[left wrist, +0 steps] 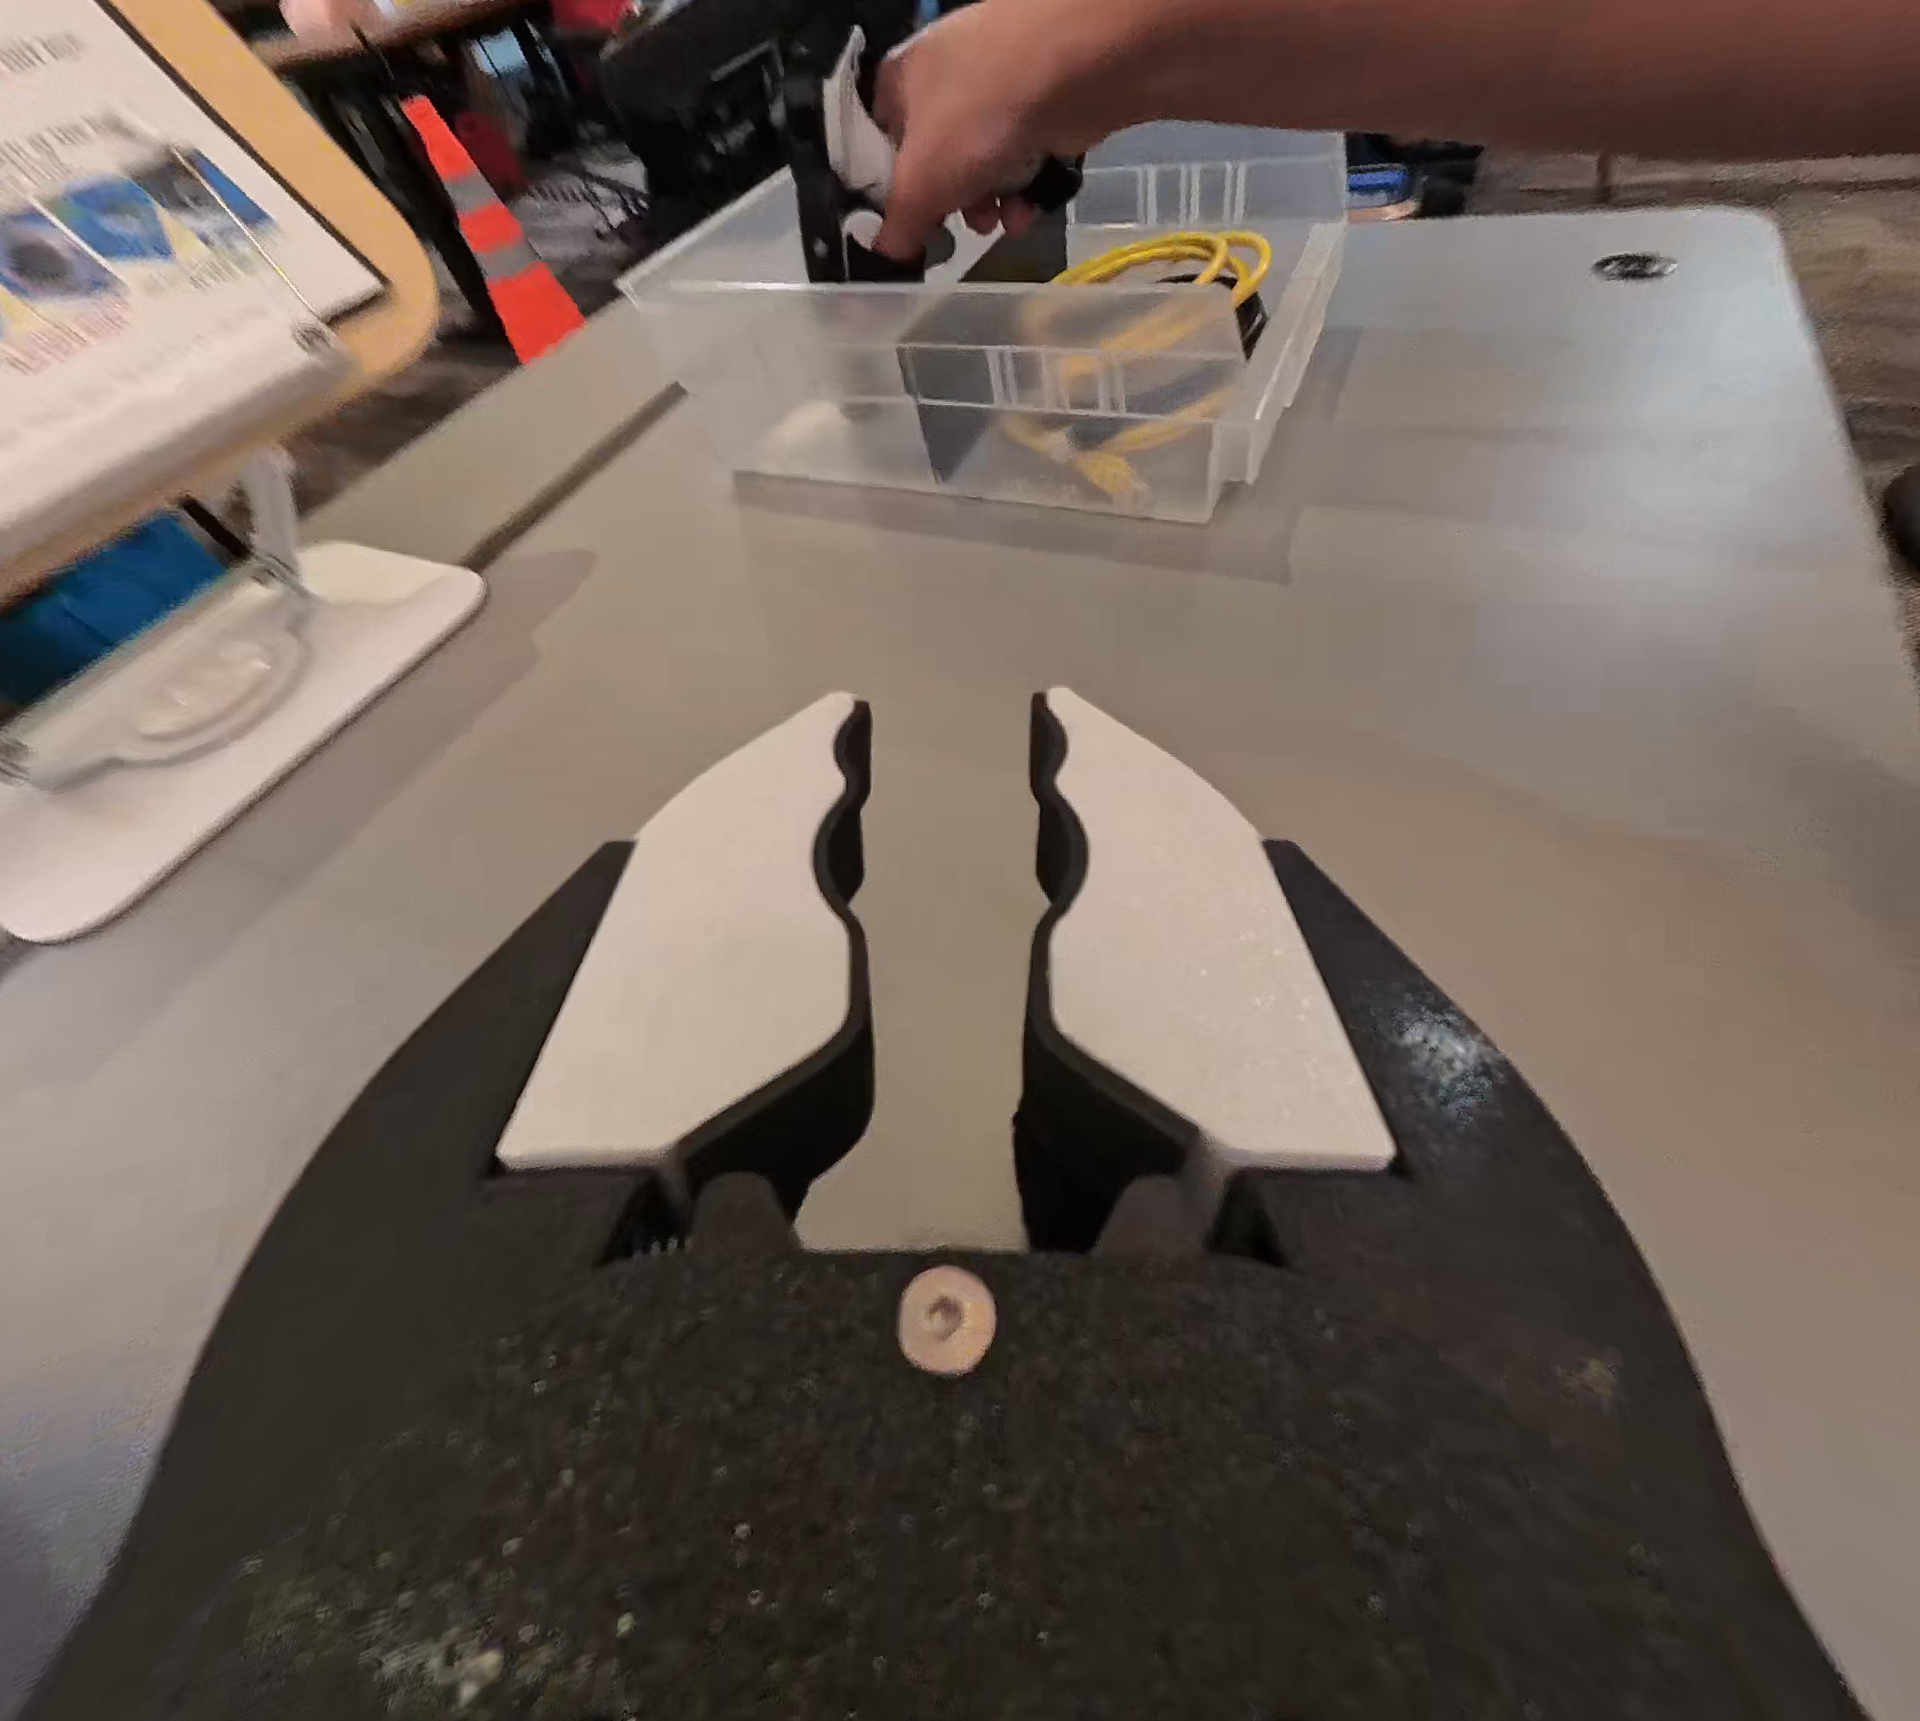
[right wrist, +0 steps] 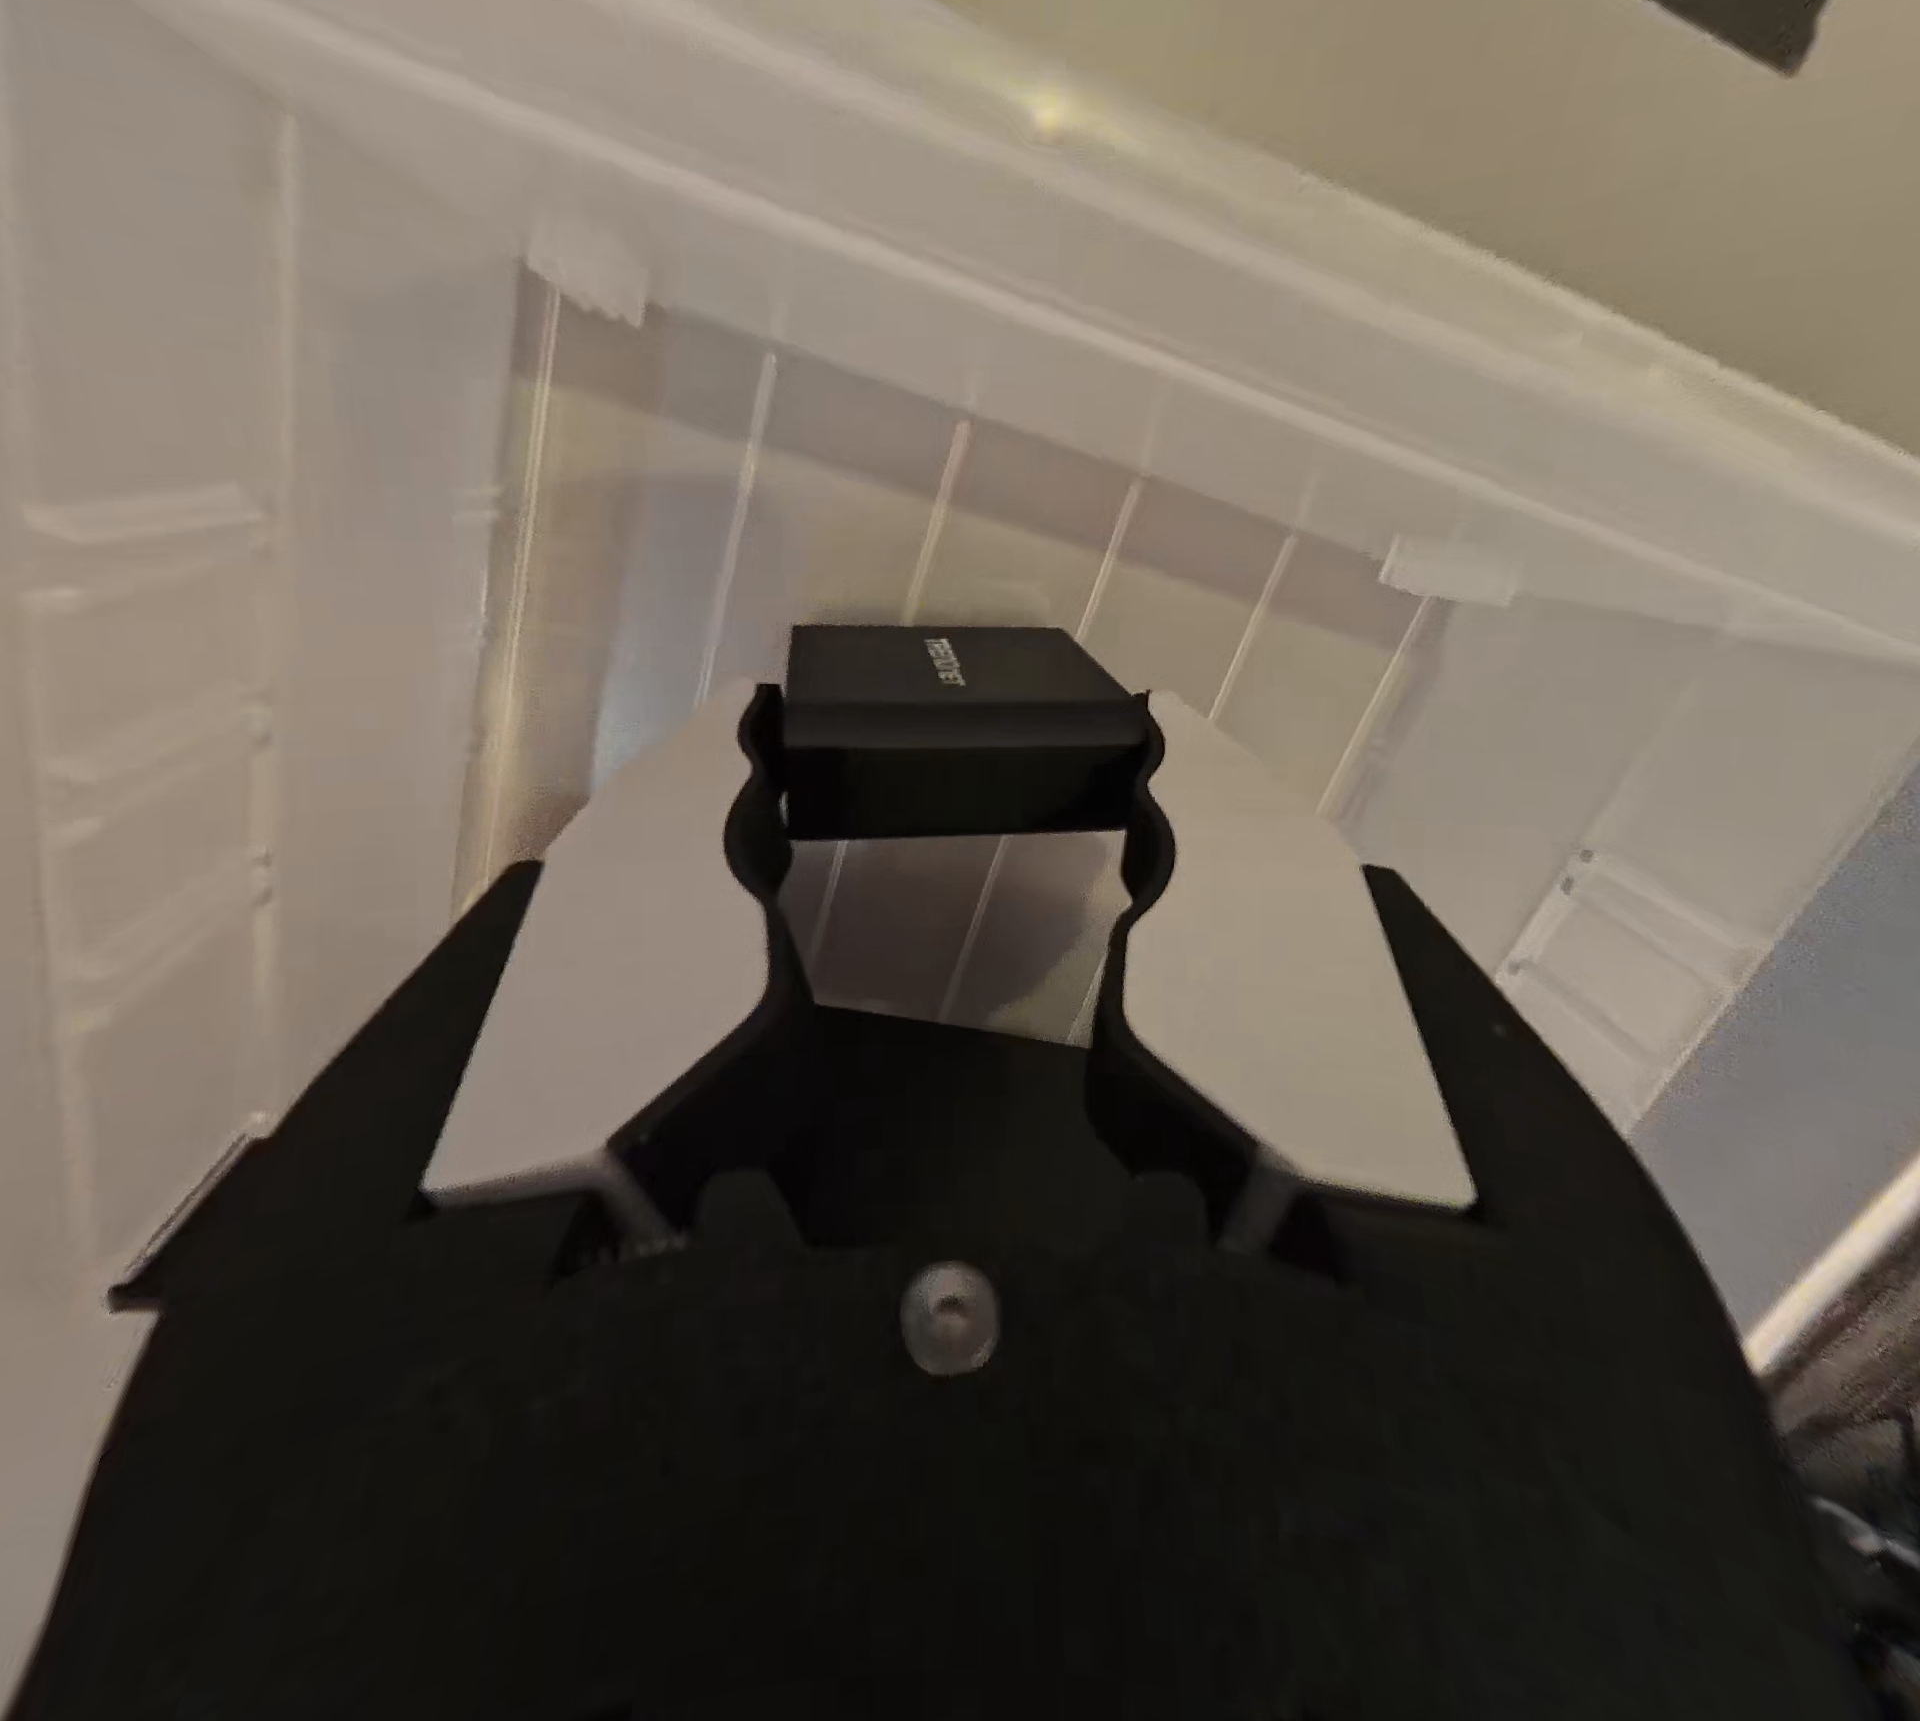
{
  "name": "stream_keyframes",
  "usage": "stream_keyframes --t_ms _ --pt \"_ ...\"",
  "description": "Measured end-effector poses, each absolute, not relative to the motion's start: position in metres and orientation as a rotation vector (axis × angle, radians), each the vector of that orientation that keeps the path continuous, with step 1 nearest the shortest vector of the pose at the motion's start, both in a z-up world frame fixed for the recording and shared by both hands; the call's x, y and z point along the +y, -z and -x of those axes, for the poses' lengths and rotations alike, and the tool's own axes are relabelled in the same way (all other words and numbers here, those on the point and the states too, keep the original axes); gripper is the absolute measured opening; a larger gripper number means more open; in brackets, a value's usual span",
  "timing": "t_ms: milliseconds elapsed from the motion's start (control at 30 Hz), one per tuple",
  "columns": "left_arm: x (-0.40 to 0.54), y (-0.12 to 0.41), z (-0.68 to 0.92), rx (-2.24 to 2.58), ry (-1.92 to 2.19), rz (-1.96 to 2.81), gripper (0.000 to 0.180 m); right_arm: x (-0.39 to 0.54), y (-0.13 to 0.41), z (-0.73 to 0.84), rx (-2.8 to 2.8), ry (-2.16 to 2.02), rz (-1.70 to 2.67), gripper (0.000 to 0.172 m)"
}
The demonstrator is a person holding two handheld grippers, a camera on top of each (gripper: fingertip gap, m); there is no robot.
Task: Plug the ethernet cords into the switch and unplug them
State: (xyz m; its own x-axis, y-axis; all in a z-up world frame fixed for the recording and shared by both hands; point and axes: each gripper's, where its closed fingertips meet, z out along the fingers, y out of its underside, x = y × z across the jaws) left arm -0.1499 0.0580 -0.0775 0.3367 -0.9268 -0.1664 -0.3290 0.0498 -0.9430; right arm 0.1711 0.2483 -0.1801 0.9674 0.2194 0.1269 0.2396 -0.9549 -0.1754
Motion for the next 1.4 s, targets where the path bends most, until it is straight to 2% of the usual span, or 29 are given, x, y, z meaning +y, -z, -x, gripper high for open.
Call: stream_keyframes --t_ms 100,167,333,433,467,500,567,633,700,767,867,967,1100,1400 --pt "0.052 0.077 0.152 1.154 0.789 1.599 0.032 0.249 0.177 -0.167 -0.365 0.134 2.89 0.08" --pt "0.052 0.067 0.161 1.129 0.744 1.638 0.037 0.251 0.15 -0.163 -0.331 0.068 2.769 0.075" --pt "0.061 0.014 0.219 0.841 0.605 1.714 0.031 0.197 0.038 -0.137 -0.245 -0.237 2.301 0.076" --pt "0.048 -0.009 0.263 0.574 0.672 1.68 0.024 0.139 -0.009 -0.128 -0.206 -0.297 1.982 0.061" --pt "0.039 -0.01 0.275 0.535 0.675 1.648 0.015 0.119 -0.011 -0.122 -0.219 -0.312 1.924 0.059" --pt "0.028 -0.01 0.285 0.514 0.68 1.604 0.007 0.099 -0.007 -0.116 -0.243 -0.321 1.881 0.058" --pt "0.007 0.005 0.313 0.43 0.656 1.612 0.009 0.058 0.012 -0.111 -0.209 -0.347 1.826 0.05" --pt "-0.009 0.032 0.341 0.355 0.581 1.687 0.024 0.018 0.047 -0.109 -0.171 -0.355 1.835 0.056" --pt "-0.018 0.057 0.371 0.272 0.467 1.731 0.03 -0.011 0.079 -0.119 -0.123 -0.297 1.839 0.058" --pt "-0.018 0.071 0.393 0.209 0.404 1.762 0.039 -0.018 0.089 -0.123 -0.09 -0.332 1.849 0.064" --pt "-0.01 0.086 0.415 0.128 0.362 1.821 0.049 -0.012 0.088 -0.124 -0.084 -0.354 1.819 0.059" --pt "-0.005 0.1 0.422 0.096 0.341 1.861 0.048 -0.007 0.092 -0.126 -0.126 -0.259 1.777 0.048" --pt "0.002 0.107 0.41 0.129 0.37 1.876 0.046 -0.008 0.078 -0.127 -0.203 -0.153 1.699 0.049" --pt "0.004 0.113 0.387 0.245 0.353 1.894 0.041 0.003 0.098 -0.129 -0.183 -0.204 1.773 0.054"
